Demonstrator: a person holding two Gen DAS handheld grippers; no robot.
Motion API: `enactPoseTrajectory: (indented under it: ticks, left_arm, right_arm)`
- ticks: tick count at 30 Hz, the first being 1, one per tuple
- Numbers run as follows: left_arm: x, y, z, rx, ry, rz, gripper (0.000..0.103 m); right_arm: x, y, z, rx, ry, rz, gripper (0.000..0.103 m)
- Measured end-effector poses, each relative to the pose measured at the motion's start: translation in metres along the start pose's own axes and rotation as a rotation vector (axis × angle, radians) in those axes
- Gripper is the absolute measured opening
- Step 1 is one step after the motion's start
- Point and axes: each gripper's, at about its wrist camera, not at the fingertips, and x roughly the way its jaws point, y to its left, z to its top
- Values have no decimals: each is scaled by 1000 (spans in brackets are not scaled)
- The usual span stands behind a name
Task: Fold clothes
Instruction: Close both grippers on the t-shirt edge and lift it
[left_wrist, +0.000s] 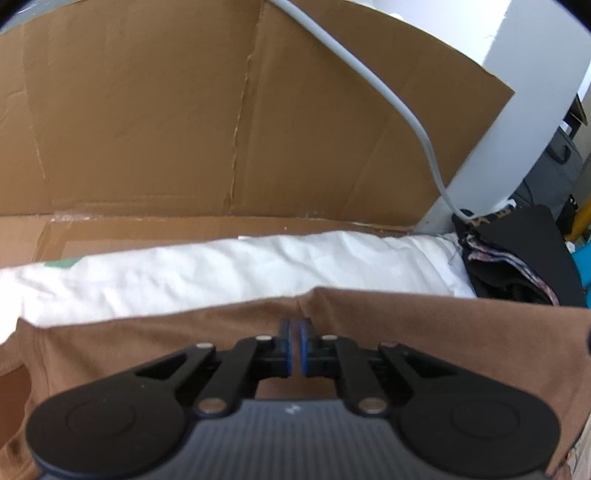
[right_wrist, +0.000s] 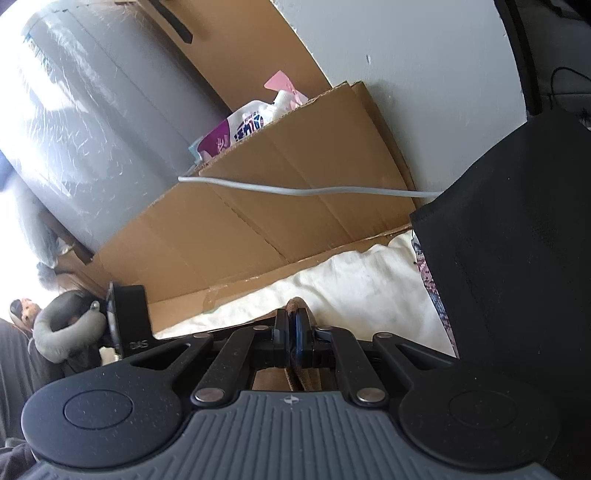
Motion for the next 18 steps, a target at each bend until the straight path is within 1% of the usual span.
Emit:
enactPoseTrajectory:
  ticks: [3,9,13,18]
  left_arm:
    - [4,-2,4,9,-4,11,1]
    - [19,-4,7,35,9,31,0]
    - [29,-4,4,26,9,41,0]
    - [38,-1,2,6,9,32,0]
  right_arm:
    - [-1,1,1,7,-1,12,0]
    - [1,7,-1,10,13,59,0]
    - [4,15,-5,-3,26,91,0]
    - [7,25,-9,-19,41,130,0]
